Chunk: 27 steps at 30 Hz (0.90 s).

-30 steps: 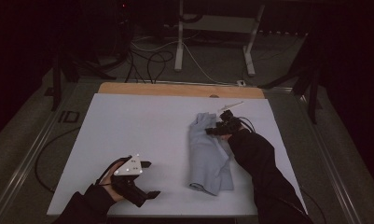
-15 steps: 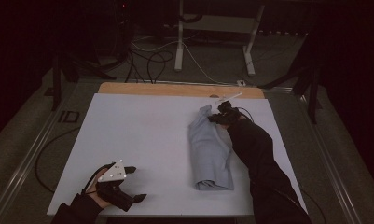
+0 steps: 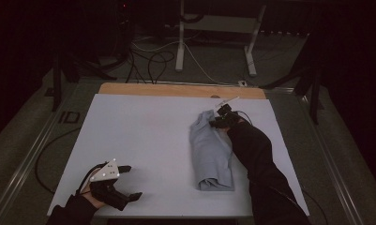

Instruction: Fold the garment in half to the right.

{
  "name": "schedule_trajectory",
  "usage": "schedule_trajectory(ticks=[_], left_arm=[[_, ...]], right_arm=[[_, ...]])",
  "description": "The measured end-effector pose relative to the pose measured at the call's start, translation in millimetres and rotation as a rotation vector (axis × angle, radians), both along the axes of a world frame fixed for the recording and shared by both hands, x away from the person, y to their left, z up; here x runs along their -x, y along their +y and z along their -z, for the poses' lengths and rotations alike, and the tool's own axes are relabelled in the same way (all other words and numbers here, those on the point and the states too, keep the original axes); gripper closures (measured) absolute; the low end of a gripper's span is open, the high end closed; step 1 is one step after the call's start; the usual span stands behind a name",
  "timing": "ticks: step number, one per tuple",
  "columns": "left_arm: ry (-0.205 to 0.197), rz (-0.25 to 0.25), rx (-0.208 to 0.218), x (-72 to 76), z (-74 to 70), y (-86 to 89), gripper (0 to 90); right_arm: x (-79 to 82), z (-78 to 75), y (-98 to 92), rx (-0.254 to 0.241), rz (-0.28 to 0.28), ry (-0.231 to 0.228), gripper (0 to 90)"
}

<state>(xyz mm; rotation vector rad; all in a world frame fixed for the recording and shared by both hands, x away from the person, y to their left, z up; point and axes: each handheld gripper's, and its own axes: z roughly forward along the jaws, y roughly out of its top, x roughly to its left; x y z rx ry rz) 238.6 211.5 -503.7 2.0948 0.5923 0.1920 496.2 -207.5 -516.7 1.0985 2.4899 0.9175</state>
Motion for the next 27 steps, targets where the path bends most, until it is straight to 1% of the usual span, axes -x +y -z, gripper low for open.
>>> schedule_trajectory(ticks=[1,3,5,7,9,10,11,13,14,15,16,17,18,19,20,21,22,23,25,26,27], left_arm=[[-0.001,0.001,-0.004,0.2,-0.3,0.1,0.5],[-0.005,0.001,-0.001,0.3,-0.7,0.8,0.5],[-0.013,0.005,0.012,0.3,-1.1,2.1,0.5],[-0.021,0.010,0.014,-0.6,-0.3,3.2,0.5],[-0.025,0.005,0.020,-1.8,1.0,4.9,0.5],[-0.022,0.004,0.024,-2.3,1.3,5.9,0.5],[-0.028,0.004,0.026,-2.4,1.3,6.9,0.5],[-0.042,0.006,0.046,-2.2,1.6,8.5,0.6],[-0.048,0.005,0.052,-2.3,1.5,9.3,0.5],[-0.050,-0.001,0.052,-2.6,1.3,9.7,0.6],[-0.048,-0.002,0.051,-2.8,1.1,9.7,0.5],[-0.045,0.004,0.052,-3.1,0.9,9.5,0.5],[-0.047,0.007,0.051,-3.0,0.9,8.8,0.6],[-0.045,0.007,0.046,-2.7,1.0,7.9,0.5],[-0.044,0.007,0.041,-2.8,1.0,7.5,0.5],[-0.044,0.009,0.039,-2.7,1.2,7.3,0.6],[-0.046,0.010,0.039,-2.5,1.5,7.4,0.5],[-0.044,0.009,0.039,-2.5,1.8,7.8,0.5],[-0.046,0.002,0.045,-2.6,2.1,9.2,0.5],[-0.047,-0.001,0.047,-2.3,2.0,10.0,0.5],[-0.049,-0.001,0.051,-2.0,1.8,10.5,0.5]], right_arm=[[0.0,-1.1,-0.2,-0.002,0.007,0.001,49.5],[1.6,-4.9,-0.9,0.003,0.007,-0.014,44.3],[3.8,-10.8,-2.9,-0.032,0.005,-0.007,36.3],[9.1,-18.4,-5.2,-0.064,-0.001,-0.013,28.0],[17.8,-27.2,-7.8,-0.124,-0.021,-0.023,23.8],[23.6,-31.4,-8.0,-0.141,-0.030,-0.026,20.7],[30.6,-35.6,-7.6,-0.153,-0.044,-0.028,19.6],[47.7,-42.7,-7.0,-0.177,-0.084,-0.042,18.9],[56.7,-45.4,-6.8,-0.180,-0.099,-0.048,19.0],[66.0,-47.5,-7.2,-0.184,-0.114,-0.057,21.6],[75.0,-49.1,-8.3,-0.182,-0.127,-0.071,26.4],[83.0,-50.3,-10.6,-0.182,-0.129,-0.080,28.7],[91.0,-51.6,-13.3,-0.190,-0.127,-0.086,32.9],[99.7,-52.7,-16.1,-0.203,-0.140,-0.100,38.1],[111.6,-53.8,-18.1,-0.203,-0.160,-0.109,39.2],[118.8,-54.4,-18.8,-0.202,-0.168,-0.114,40.8],[129.0,-54.8,-20.1,-0.213,-0.181,-0.120,44.2],[139.3,-55.0,-21.2,-0.218,-0.199,-0.118,44.6],[160.4,-54.0,-23.1,-0.232,-0.226,-0.115,48.6],[170.6,-52.9,-23.9,-0.235,-0.254,-0.114,48.8],[181.1,-51.5,-24.7,-0.232,-0.268,-0.116,50.5]])
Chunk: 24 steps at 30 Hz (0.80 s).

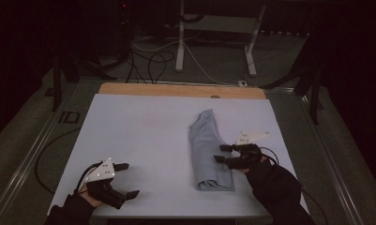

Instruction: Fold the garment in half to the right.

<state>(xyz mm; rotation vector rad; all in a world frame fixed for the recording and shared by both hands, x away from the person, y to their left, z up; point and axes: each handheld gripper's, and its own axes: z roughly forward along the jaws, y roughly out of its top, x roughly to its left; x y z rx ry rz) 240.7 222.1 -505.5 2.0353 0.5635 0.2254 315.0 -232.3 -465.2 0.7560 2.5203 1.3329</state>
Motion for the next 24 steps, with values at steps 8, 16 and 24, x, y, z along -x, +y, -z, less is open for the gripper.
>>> schedule_trajectory(ticks=[8,16,24], left_arm=[[-0.011,-0.008,0.009,1.3,-1.6,2.5,0.6],[-0.003,-0.015,0.015,2.2,0.5,2.6,0.5],[-0.002,-0.010,0.017,2.2,0.2,2.1,0.5]], right_arm=[[55.0,28.2,-13.4,0.053,-0.112,0.033,58.5],[53.0,59.8,-10.6,0.196,-0.088,0.035,65.9],[55.2,54.6,-16.2,0.218,-0.060,-0.010,90.0]])
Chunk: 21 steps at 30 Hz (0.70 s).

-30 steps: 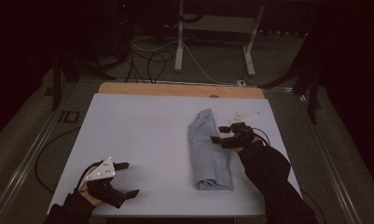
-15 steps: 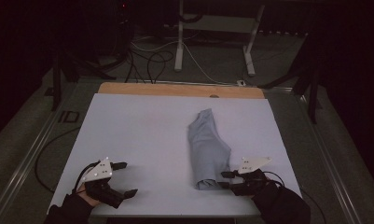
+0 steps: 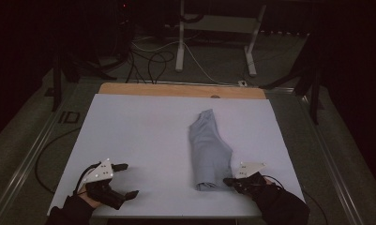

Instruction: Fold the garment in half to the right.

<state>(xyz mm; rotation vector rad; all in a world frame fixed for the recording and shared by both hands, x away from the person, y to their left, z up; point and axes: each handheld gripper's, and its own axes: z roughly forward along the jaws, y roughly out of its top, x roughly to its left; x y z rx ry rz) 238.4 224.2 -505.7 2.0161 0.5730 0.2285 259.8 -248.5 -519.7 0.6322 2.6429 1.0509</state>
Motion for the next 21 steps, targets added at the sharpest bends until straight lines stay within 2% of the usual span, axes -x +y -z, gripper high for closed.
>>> schedule_trajectory(ticks=[2,3,4,5,11,15,18,19,20,21], left_arm=[[-0.001,-0.001,0.001,0.1,-0.1,0.3,0.5],[0.000,0.001,0.001,0.0,-0.1,0.3,0.5],[-0.001,0.003,0.001,-0.1,-0.2,0.3,0.5],[0.000,0.002,0.000,-0.2,-0.2,0.4,0.5],[0.002,0.006,0.005,0.0,0.0,0.6,0.5],[0.000,0.008,0.004,0.1,-0.3,0.6,0.5],[-0.001,0.008,0.004,0.1,-0.2,0.4,0.5],[-0.001,0.010,0.001,0.1,-0.4,0.4,0.5],[-0.001,0.009,0.004,0.1,-0.5,0.3,0.5],[0.001,0.008,0.007,0.1,-0.7,0.5,0.5]], right_arm=[[-0.5,-2.7,-2.2,-0.029,-0.003,0.010,88.7],[0.4,-2.9,-2.7,-0.039,-0.011,0.016,74.6],[1.4,-2.5,-3.0,-0.047,-0.022,0.010,67.7],[2.4,-1.6,-2.7,-0.043,-0.035,0.010,66.4],[4.2,4.0,3.3,0.040,-0.061,-0.012,67.4],[6.3,5.3,5.2,0.063,-0.062,-0.034,68.7],[5.8,4.7,6.1,0.078,-0.048,-0.046,79.0],[4.7,3.4,5.9,0.104,-0.059,-0.057,83.8],[5.1,2.6,6.9,0.096,-0.050,-0.052,84.5],[4.2,1.9,6.3,0.105,-0.069,-0.048,85.1]])
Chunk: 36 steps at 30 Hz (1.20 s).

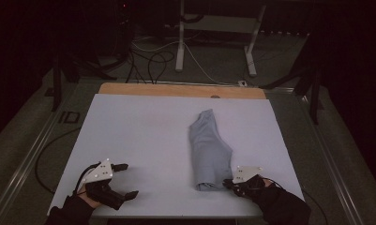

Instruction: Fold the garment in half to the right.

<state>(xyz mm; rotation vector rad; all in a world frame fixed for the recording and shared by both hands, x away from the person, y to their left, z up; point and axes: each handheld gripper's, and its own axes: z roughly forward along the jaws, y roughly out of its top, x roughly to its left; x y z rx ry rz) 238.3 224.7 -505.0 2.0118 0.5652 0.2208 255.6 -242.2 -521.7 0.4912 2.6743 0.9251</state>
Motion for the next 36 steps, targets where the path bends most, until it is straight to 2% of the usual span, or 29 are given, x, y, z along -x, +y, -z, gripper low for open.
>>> schedule_trajectory(ticks=[1,3,5,8,13,14,16,19,27,29,33,36], left_arm=[[-0.002,-0.001,0.000,0.0,-0.3,0.3,0.5],[-0.003,0.001,0.001,0.4,-0.7,0.4,0.6],[-0.003,0.001,0.001,0.0,-0.6,0.5,0.5],[-0.003,0.001,0.001,0.1,-0.4,0.5,0.5],[-0.003,-0.003,0.002,0.0,-0.3,1.1,0.5],[-0.003,-0.002,-0.001,-0.2,-0.2,1.1,0.5],[-0.001,-0.003,0.001,-0.7,0.0,1.2,0.5],[-0.001,0.000,-0.001,-0.5,0.3,1.1,0.5],[0.000,0.001,0.008,-0.7,0.6,2.0,0.5],[-0.001,0.002,0.006,-0.3,0.8,1.2,0.5],[0.000,0.001,0.009,-0.4,0.0,1.5,0.6],[-0.003,0.004,0.007,0.0,-0.7,1.6,0.5]], right_arm=[[-0.3,-1.1,-0.1,-0.011,0.017,0.012,85.8],[-1.7,-4.2,-3.2,-0.033,0.006,0.019,86.1],[-1.6,-8.7,-8.1,-0.054,0.009,0.013,86.3],[0.6,-15.2,-16.9,-0.093,0.022,0.029,86.3],[3.3,-14.4,-25.8,-0.095,0.023,0.042,86.4],[5.4,-11.0,-27.5,-0.083,0.017,0.066,86.4],[7.1,-7.2,-28.5,-0.082,0.021,0.081,86.4],[6.1,-2.6,-30.7,-0.055,0.036,0.107,86.4],[3.5,3.3,-34.4,-0.071,0.027,0.117,84.6],[3.0,4.0,-35.2,-0.080,0.024,0.121,82.1],[3.0,2.8,-34.3,-0.086,0.001,0.143,70.3],[3.0,-4.8,-32.2,-0.096,-0.028,0.155,61.4]])
